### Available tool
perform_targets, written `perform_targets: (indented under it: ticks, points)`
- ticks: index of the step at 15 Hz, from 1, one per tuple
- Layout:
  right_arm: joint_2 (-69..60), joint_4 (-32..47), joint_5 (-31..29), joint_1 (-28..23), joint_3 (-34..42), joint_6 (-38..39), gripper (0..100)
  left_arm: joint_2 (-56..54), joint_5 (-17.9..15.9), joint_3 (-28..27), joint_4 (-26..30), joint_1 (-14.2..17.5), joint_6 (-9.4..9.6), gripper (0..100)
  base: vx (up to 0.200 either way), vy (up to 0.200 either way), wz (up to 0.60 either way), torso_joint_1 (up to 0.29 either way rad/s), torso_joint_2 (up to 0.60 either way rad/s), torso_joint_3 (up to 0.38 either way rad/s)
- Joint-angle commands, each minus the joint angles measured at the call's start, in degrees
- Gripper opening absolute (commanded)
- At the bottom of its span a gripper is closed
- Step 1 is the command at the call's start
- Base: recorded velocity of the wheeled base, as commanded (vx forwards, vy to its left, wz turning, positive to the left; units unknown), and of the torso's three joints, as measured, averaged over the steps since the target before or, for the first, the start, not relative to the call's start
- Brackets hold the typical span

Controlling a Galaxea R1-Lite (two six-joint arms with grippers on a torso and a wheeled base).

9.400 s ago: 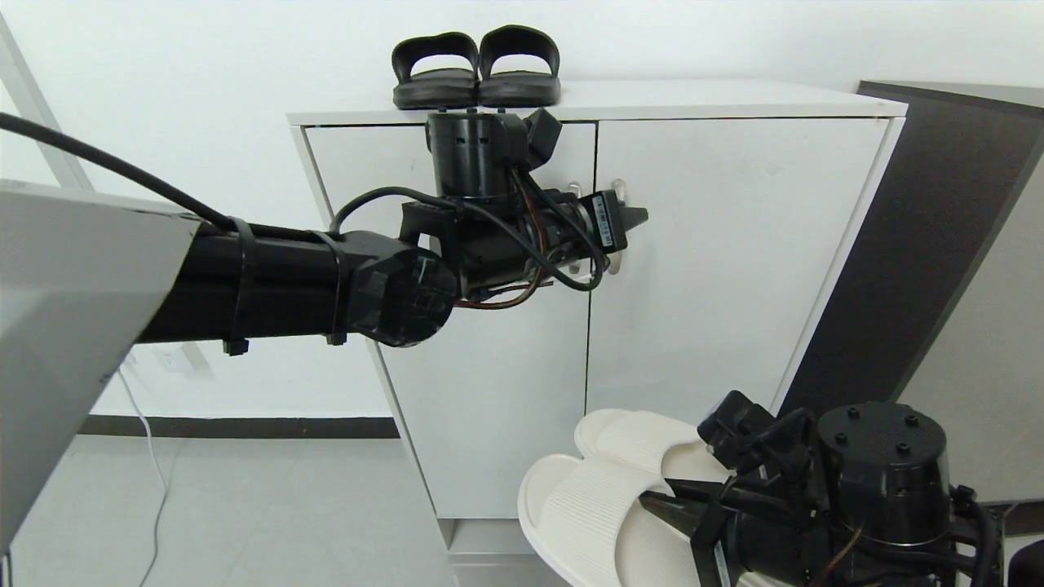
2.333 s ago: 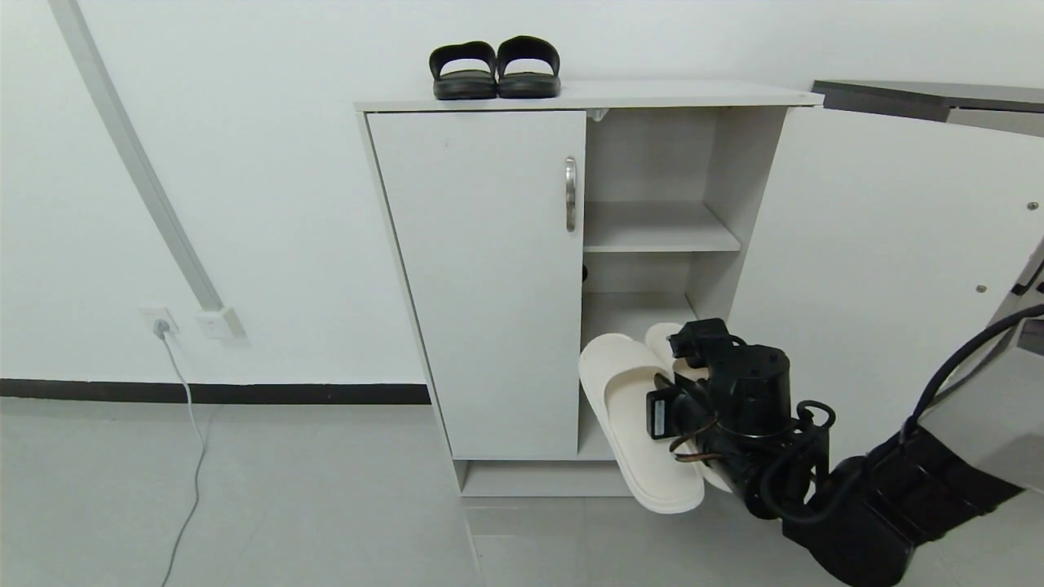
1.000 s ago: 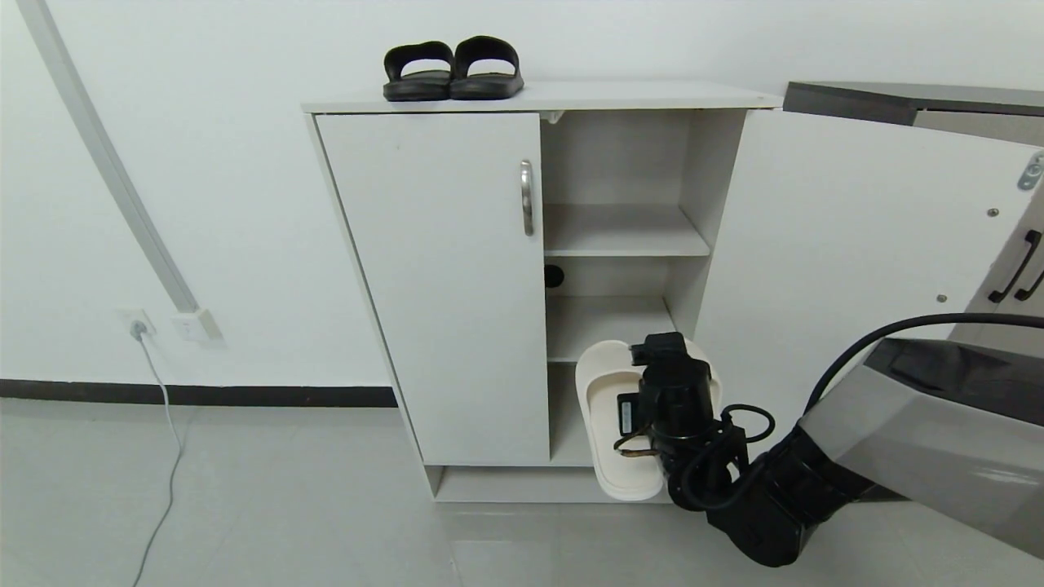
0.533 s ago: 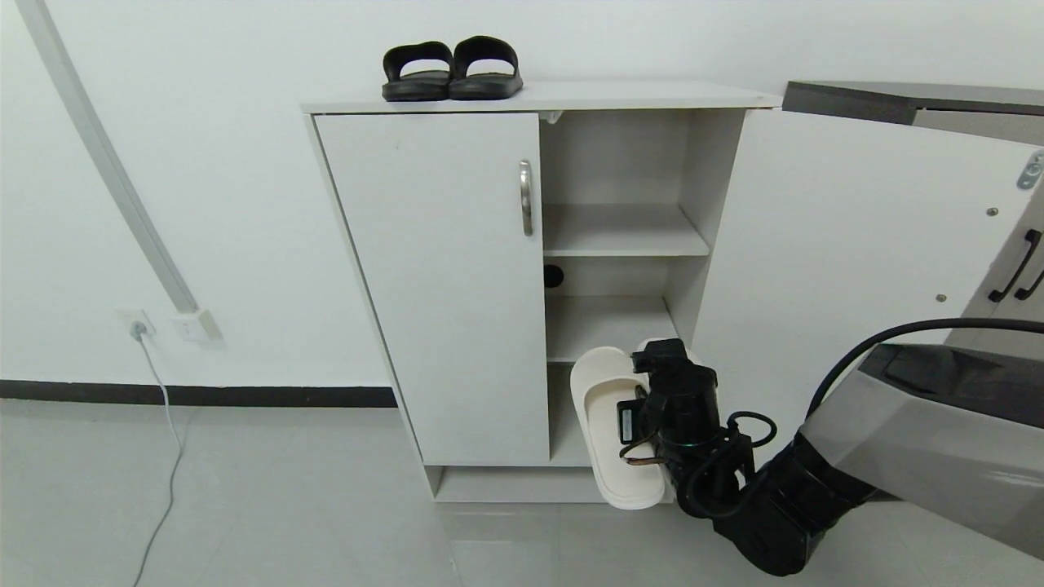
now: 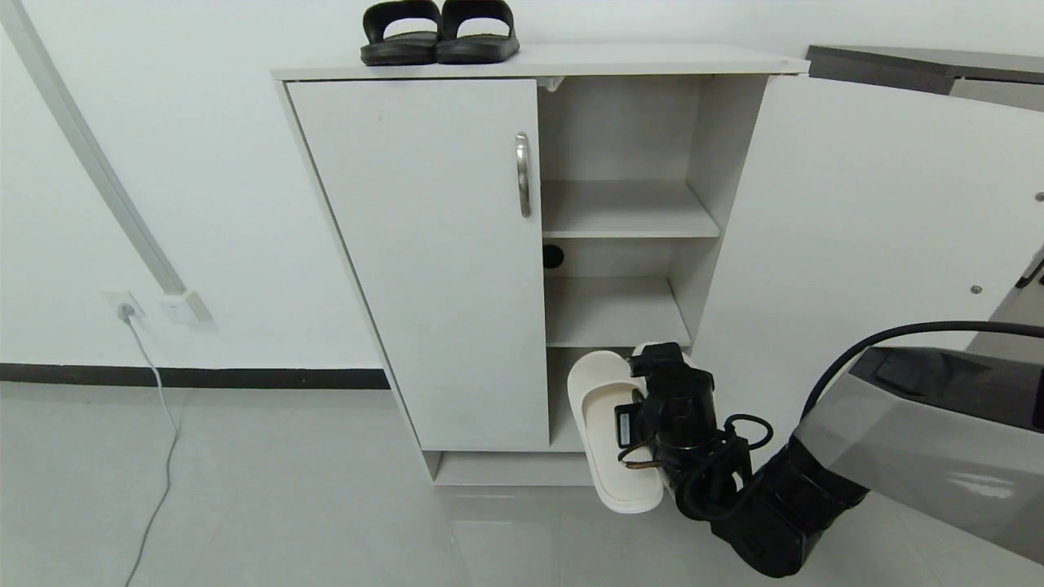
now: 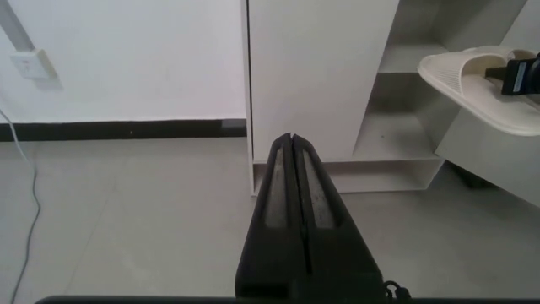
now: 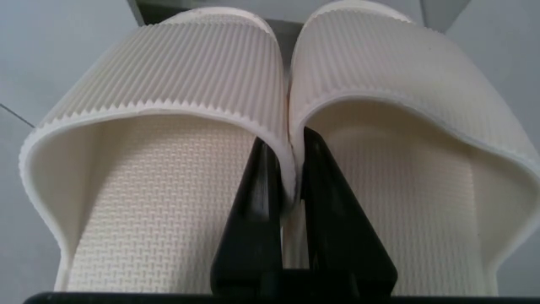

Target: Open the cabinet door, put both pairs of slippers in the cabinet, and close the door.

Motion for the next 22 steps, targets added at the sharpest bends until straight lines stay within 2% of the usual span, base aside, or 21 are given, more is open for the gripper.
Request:
perform_targets:
  ticks: [1,9,12,13,14,22]
  points:
    - [0.08,-0.02,0.08,0.05,-0.10,0.02,0,0.09,-0.06,0.01,0.02,0.01,-0.02,0,0.000,0.000,0.00,0.002,0.00,-0.198]
    - [1.23,-0.72,-0.27,0.05,-0.10,0.02,0,0.09,-0.06,0.01,0.02,0.01,-0.11,0,0.000,0.000,0.00,0.001,0.00,-0.200]
    - [2.37,-13.55,-0.45,0.14,0.95,-5.61,0,0.09,-0.06,0.01,0.02,0.01,-0.11,0,0.000,0.000,0.00,0.006,0.00,-0.040]
    - [2.37,-13.55,-0.45,0.14,0.95,-5.61,0,0.09,-0.06,0.01,0.02,0.01,-0.11,0,0.000,0.000,0.00,0.000,0.00,0.000]
    - [3.16,-22.26,-0.01,0.05,2.62,-11.50,0,0.09,-0.06,0.01,0.02,0.01,-0.20,0,0.000,0.000,0.00,0.000,0.00,0.000]
    - [4.39,-22.34,-0.01,-0.21,2.36,-11.76,0,0.09,0.03,0.01,0.02,0.01,-0.20,0,0.000,0.000,0.00,0.000,0.00,0.000]
